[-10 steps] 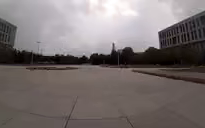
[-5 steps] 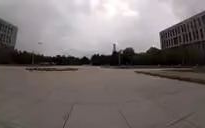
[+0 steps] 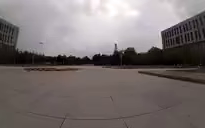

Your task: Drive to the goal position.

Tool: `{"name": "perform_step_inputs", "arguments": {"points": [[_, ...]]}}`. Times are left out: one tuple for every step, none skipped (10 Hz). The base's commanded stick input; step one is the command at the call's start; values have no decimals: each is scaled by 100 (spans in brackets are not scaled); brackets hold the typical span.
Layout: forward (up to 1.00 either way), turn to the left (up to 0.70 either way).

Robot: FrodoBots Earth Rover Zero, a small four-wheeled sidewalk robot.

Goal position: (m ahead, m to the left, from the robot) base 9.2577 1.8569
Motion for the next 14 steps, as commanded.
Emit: {"name": "perform_step_inputs", "arguments": {"points": [[70, 0], [70, 0], [70, 0], [70, 0], [70, 0], [70, 0], [70, 0], [70, 0], [70, 0], [70, 0], [70, 0], [70, 0], [70, 0], [70, 0]]}}
